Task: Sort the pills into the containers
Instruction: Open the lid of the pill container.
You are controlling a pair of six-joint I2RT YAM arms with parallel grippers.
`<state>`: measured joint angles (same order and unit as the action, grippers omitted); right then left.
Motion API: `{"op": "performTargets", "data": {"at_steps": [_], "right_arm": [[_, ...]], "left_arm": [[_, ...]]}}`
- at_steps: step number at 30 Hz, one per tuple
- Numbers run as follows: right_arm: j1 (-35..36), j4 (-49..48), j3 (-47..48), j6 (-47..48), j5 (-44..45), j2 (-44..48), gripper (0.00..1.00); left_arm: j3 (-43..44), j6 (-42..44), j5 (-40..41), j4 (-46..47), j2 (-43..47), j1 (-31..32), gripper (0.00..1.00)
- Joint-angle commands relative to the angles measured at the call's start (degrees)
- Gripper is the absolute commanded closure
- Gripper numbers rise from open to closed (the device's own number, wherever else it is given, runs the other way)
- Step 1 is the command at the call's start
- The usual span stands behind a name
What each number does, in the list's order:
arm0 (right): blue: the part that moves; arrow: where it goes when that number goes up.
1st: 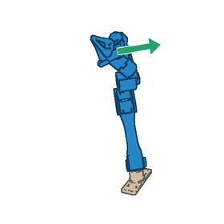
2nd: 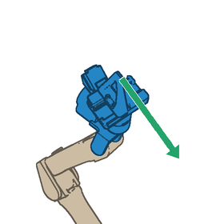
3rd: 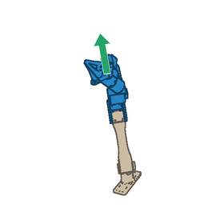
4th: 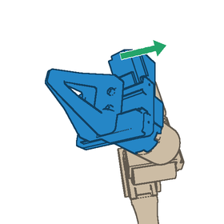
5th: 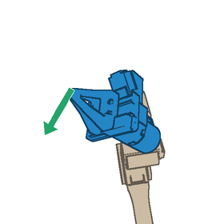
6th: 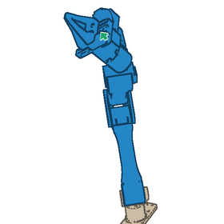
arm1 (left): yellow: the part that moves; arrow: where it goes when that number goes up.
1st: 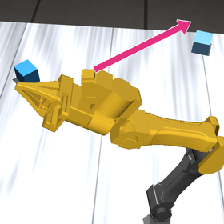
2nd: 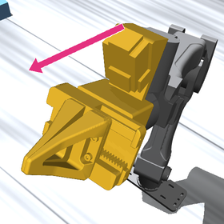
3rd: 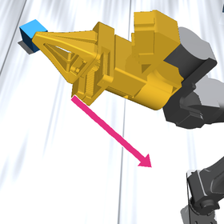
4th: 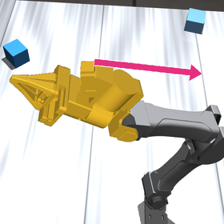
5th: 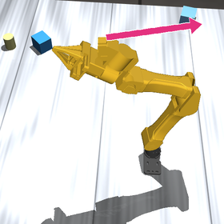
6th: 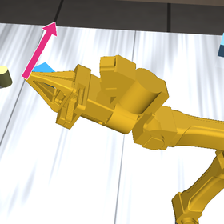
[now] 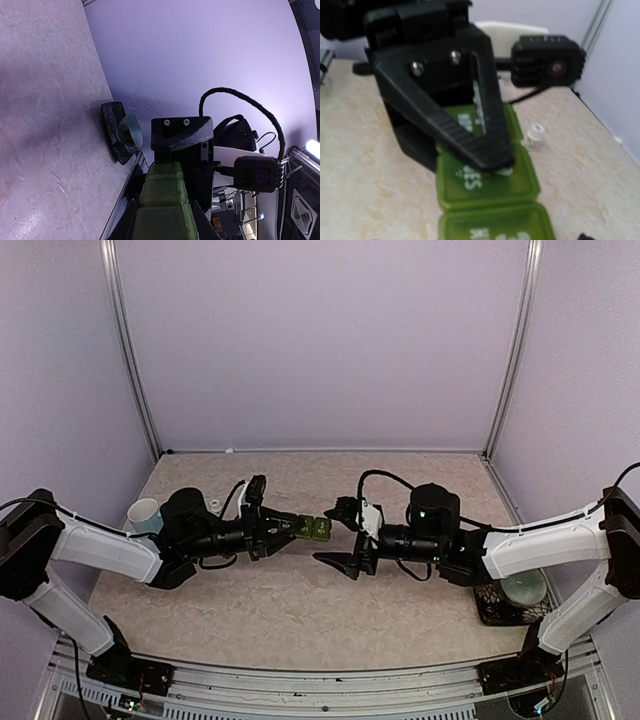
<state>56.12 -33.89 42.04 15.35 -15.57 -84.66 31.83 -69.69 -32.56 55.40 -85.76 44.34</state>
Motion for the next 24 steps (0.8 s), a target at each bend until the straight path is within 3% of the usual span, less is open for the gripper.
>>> {"op": "performTargets", "data": {"at_steps": [1,7,17,24], "right_arm": [[-0.6,-4.6,-0.3,-2.8,-4.5,0.0,0.21],[-1.1,-8.7,-1.7,-4.3,-6.6,0.0,0.31],[-2.0,-10.8,-2.9,-4.7,-7.9,-0.7,0.32],[-2.2,-11.5,-2.5,-5.0,-9.1,-1.1,0.38]], "left_arm": [[-0.9,-2.2,-0.8,4.9,0.7,0.8,0.8],[-0.6,-2.9,-0.9,5.6,1.2,1.2,0.8],[-0.3,-3.4,-1.0,5.8,2.5,1.4,0.8],[-0.2,-3.6,-1.0,5.9,2.3,1.8,0.8]]}}
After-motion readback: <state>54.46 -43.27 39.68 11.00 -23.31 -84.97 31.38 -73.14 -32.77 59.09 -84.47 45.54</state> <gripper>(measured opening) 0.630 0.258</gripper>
